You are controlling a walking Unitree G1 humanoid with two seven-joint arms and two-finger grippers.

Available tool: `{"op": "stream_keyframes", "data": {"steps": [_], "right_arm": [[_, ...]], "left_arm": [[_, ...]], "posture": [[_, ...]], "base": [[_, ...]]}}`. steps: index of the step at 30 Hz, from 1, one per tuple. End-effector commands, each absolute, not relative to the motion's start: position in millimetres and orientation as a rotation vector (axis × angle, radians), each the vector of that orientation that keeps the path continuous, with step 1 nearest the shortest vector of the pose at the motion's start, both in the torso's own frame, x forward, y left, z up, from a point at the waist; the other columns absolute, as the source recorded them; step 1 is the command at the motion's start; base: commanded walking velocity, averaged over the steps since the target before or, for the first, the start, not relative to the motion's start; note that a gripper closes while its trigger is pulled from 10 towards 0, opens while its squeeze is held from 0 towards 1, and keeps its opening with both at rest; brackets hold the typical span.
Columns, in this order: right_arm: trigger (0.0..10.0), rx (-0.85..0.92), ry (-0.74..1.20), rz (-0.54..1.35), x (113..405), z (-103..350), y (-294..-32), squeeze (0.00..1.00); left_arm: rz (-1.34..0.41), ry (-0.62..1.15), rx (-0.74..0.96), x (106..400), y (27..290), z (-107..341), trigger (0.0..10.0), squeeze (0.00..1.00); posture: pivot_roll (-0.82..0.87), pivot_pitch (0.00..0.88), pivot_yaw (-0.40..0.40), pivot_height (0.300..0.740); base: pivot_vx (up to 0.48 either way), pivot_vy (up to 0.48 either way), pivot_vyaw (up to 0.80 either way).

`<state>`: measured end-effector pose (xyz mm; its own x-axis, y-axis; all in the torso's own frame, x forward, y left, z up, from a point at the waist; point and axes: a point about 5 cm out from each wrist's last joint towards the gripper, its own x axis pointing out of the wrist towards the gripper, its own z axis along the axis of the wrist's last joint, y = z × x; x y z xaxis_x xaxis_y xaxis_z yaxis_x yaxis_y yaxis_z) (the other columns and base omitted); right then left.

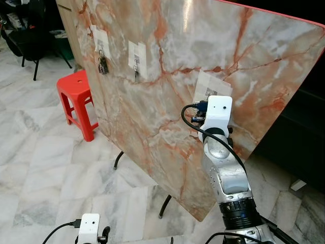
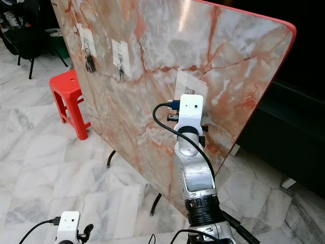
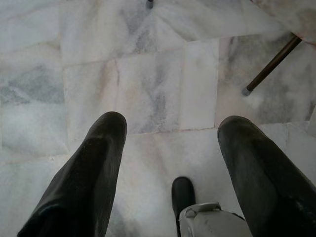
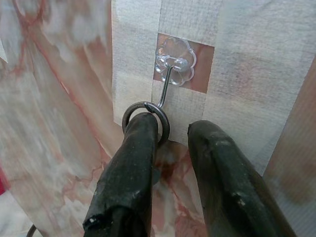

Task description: Hang keys on a hook

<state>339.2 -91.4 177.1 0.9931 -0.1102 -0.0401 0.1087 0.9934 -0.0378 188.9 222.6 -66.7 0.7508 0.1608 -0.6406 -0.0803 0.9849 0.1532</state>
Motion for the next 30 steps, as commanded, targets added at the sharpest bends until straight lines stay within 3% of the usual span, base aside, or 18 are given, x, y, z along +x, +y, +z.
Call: {"op": "stream_keyframes", "data": {"steps": [1,15,23,30], "right_arm": [[10.0,-0.044,0.034,-0.122,337,180,-96,0.00],[10.0,-0.032,0.098,-0.137,339,173,-103,0.00],[10.0,0.111,0.042,-0.148,341,186,-105,0.00],[10.0,0.072,0.034,-0.202,340,187,-112,0.00]], "left_arm": [[0.126,0.722,0.119,187,220,-69,10.0,0.00],[0.128,0.720,0.120,185,223,-69,10.0,0.00],[0.130,0.725,0.117,184,223,-69,10.0,0.00],[0.130,0.728,0.117,184,222,-70,10.0,0.00]], "posture": [[-0.01,0.032,-0.054,0.732],[-0.01,0.032,-0.054,0.732],[-0.01,0.032,-0.055,0.732],[-0.01,0.032,-0.055,0.732]], "base": [[0.000,0.000,0.00],[0.000,0.000,0.00],[0.000,0.000,0.00],[0.000,0.000,0.00]]}}
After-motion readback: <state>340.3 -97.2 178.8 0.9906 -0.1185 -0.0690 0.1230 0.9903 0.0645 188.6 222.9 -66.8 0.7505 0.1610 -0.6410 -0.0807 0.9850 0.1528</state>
